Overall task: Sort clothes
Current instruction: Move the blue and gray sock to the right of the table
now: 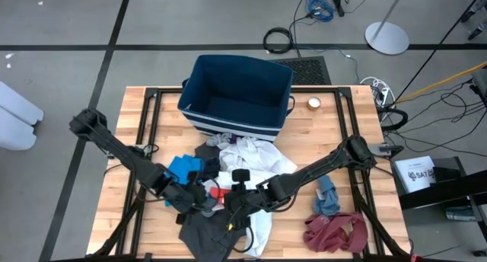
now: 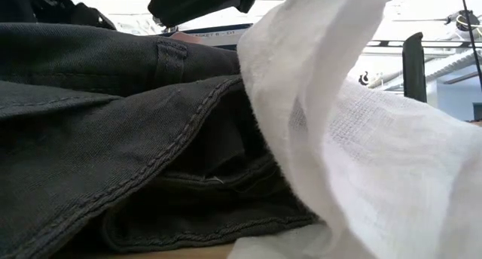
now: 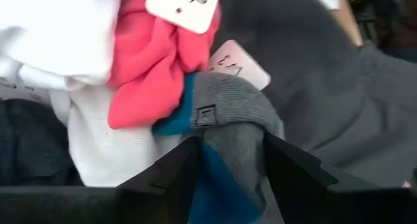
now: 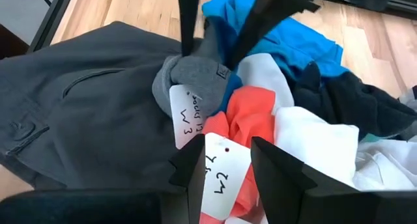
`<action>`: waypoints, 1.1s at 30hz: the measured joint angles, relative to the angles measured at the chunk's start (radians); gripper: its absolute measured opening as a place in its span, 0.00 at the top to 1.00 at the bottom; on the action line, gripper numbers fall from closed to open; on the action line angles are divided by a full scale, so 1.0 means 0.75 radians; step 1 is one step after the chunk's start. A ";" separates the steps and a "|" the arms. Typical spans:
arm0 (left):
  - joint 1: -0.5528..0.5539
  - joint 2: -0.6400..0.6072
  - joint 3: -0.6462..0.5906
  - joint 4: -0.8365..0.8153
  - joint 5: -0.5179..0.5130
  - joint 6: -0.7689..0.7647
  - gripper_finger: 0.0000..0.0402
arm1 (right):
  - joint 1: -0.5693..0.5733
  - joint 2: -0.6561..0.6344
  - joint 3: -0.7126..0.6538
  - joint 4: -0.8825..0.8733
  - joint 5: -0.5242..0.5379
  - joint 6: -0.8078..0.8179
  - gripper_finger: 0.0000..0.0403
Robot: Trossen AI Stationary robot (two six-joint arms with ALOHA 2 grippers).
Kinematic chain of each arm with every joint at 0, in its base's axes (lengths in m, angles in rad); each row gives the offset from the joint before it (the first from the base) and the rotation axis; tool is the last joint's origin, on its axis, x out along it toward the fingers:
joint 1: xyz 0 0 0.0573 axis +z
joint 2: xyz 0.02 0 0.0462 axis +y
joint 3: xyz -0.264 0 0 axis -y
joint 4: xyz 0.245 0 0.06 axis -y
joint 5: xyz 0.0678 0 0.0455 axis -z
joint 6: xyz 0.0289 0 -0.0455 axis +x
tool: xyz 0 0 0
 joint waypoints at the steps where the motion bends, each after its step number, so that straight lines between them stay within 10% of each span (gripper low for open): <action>1: 0.006 0.006 0.000 -0.003 -0.001 -0.008 0.56 | -0.001 0.000 0.000 -0.001 0.000 0.000 0.72; 9: 0.016 0.012 0.020 -0.008 0.026 -0.007 0.95 | 0.005 0.000 -0.001 -0.001 0.000 -0.020 0.72; 23: -0.031 -0.192 0.185 -0.005 -0.032 0.188 0.98 | 0.086 0.000 -0.001 0.275 0.049 -0.315 0.72; 33: -0.032 -0.179 0.187 -0.075 -0.028 0.168 0.98 | 0.187 -0.032 -0.003 0.261 0.554 -0.485 0.72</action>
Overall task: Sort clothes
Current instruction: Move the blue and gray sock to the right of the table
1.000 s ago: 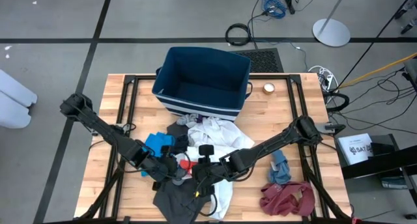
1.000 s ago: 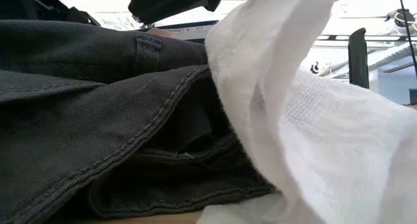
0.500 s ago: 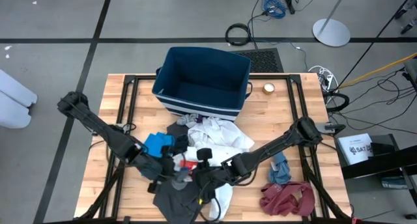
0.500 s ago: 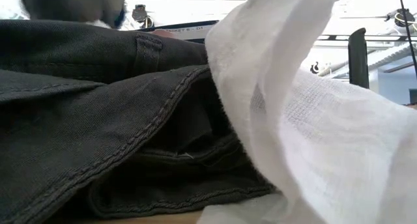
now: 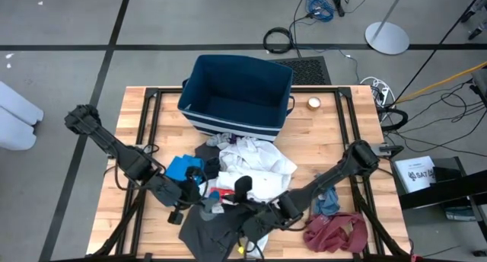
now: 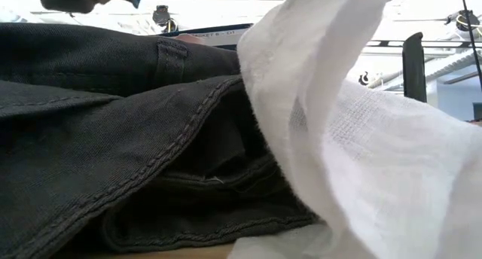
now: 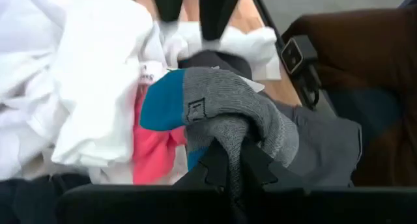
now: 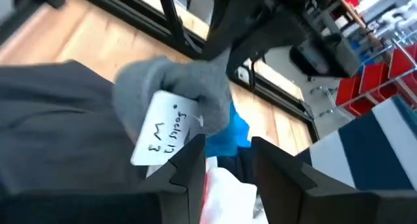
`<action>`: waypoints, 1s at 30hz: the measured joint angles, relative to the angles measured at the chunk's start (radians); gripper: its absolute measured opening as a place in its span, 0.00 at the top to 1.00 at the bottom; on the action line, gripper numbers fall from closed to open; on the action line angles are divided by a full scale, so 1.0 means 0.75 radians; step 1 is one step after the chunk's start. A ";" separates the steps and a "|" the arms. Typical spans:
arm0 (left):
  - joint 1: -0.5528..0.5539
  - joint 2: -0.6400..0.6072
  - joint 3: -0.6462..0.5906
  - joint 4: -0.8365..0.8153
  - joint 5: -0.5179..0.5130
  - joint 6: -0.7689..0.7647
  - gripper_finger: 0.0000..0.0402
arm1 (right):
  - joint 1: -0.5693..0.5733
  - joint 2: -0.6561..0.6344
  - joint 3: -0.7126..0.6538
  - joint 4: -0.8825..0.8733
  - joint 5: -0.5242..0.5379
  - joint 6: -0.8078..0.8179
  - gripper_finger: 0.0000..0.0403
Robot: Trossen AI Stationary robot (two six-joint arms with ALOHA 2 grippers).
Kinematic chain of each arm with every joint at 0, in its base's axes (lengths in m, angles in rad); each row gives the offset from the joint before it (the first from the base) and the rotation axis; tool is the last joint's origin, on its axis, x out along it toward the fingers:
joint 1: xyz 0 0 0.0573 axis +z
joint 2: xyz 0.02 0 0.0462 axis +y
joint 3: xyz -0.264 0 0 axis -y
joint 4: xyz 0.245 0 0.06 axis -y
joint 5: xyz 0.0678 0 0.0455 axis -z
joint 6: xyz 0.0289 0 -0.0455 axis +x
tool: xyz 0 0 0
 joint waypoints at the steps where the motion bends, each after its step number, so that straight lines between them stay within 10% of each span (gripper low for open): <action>1: 0.000 0.000 0.000 0.008 0.000 0.001 0.98 | 0.006 -0.005 0.000 0.010 -0.004 0.000 0.72; 21: 0.000 -0.001 0.000 0.147 0.049 0.115 0.97 | -0.121 -0.007 0.000 0.144 -0.387 0.075 0.73; 30: 0.000 -0.001 0.000 0.145 0.002 0.113 0.94 | -0.126 -0.007 0.000 0.147 -0.465 0.073 0.97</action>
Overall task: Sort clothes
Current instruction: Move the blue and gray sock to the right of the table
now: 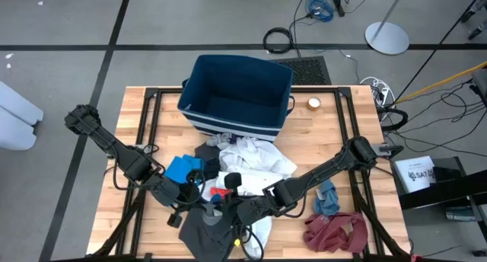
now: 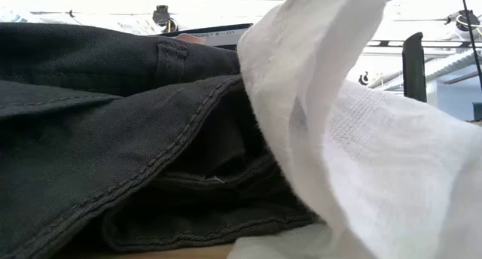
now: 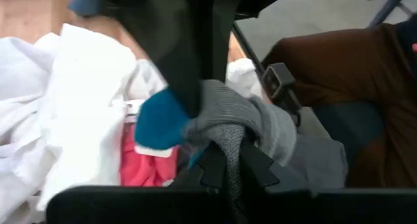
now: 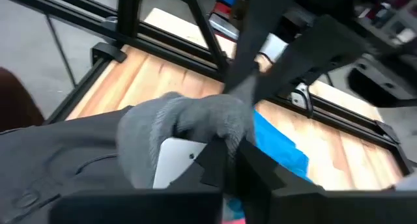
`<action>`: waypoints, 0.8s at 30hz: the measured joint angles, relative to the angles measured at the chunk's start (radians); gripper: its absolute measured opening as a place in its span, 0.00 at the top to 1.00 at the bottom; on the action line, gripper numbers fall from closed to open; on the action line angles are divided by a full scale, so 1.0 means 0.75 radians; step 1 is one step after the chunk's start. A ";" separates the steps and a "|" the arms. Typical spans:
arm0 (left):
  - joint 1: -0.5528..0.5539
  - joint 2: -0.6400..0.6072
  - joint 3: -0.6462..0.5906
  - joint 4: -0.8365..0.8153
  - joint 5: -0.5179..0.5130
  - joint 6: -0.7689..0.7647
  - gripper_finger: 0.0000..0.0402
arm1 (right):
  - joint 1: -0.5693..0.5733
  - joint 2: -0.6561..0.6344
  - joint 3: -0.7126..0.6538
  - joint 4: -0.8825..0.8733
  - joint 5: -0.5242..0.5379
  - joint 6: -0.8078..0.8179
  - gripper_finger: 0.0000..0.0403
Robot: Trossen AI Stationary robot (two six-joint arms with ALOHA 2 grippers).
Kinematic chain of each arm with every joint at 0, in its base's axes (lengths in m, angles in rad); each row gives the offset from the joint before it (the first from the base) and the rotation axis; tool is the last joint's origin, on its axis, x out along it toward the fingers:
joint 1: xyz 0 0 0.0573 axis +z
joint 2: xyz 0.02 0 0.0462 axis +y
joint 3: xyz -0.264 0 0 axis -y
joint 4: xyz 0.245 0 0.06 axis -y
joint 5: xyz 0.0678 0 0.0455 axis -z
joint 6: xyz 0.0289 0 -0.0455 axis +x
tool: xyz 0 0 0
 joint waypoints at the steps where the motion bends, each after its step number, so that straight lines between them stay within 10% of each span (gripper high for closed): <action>1: 0.000 0.000 0.000 -0.005 -0.032 0.000 0.94 | 0.000 0.000 0.000 0.001 -0.020 0.000 0.98; 10: 0.001 0.000 0.000 -0.051 -0.095 0.059 0.90 | -0.001 0.000 0.000 -0.021 -0.023 0.033 1.00; 24: 0.005 -0.096 0.000 -0.188 -0.132 0.059 0.52 | 0.044 -0.115 0.001 -0.439 0.234 0.263 1.00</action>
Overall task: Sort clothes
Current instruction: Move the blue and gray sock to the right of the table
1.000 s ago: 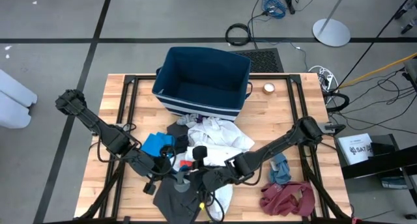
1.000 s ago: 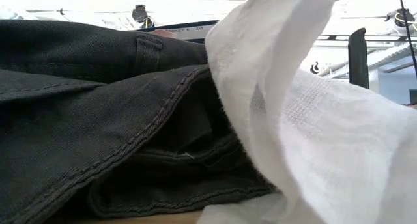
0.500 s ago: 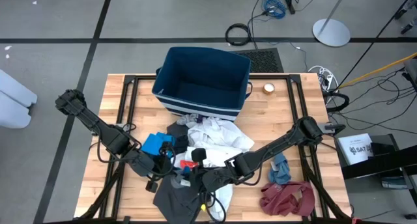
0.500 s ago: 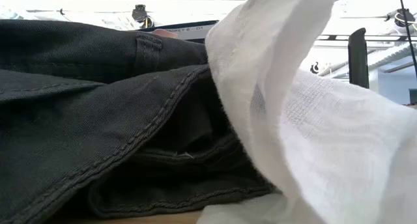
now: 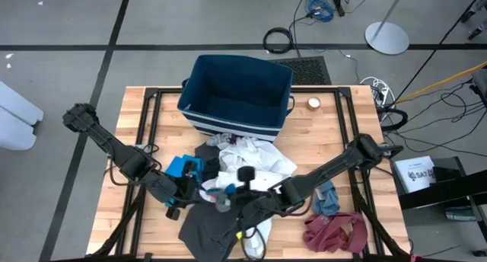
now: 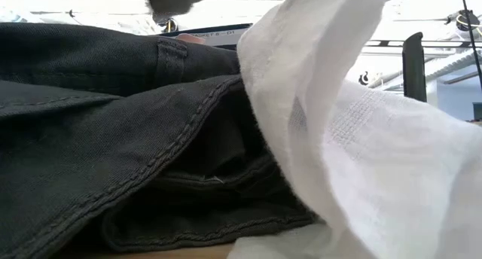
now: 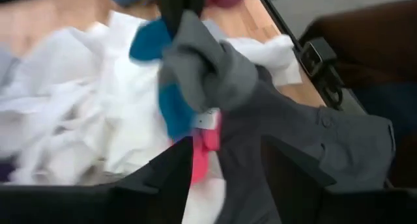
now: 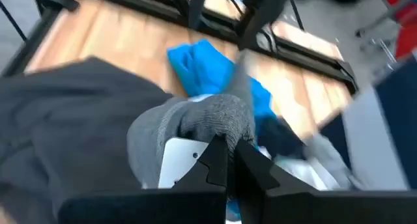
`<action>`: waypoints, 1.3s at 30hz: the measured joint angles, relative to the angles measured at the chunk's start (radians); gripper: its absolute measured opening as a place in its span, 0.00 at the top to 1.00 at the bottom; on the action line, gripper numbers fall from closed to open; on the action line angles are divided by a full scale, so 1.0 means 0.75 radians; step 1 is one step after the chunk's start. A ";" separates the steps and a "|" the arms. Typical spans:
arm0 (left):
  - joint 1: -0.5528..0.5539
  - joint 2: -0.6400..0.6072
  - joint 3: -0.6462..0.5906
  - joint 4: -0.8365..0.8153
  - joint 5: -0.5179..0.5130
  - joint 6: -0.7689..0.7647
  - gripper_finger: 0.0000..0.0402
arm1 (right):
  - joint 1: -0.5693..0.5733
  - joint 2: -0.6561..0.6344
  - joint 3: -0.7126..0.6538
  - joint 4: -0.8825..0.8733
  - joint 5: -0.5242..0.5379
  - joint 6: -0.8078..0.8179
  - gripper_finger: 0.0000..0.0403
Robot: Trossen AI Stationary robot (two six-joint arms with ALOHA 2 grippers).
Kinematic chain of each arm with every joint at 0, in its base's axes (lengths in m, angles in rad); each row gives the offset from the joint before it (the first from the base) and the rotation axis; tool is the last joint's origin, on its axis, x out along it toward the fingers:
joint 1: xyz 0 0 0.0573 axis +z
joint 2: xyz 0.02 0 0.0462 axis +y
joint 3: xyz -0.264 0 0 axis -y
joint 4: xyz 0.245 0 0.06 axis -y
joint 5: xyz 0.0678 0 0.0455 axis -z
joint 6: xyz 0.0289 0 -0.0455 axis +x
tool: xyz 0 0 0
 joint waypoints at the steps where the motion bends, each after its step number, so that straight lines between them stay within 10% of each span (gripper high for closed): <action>1: 0.000 -0.021 0.000 -0.009 -0.033 0.000 0.52 | 0.010 -0.024 0.000 -0.059 0.017 0.041 1.00; 9: 0.000 -0.141 0.001 -0.035 -0.364 0.002 0.51 | 0.104 -0.196 0.002 -0.613 0.015 0.504 1.00; 19: 0.001 -0.149 0.001 -0.032 -0.420 0.070 0.51 | 0.238 -0.223 -0.011 -1.260 -0.237 1.242 1.00; 39: 0.001 -0.148 0.001 -0.031 -0.403 0.034 0.51 | 0.251 -0.221 -0.281 -1.250 -0.716 1.558 0.94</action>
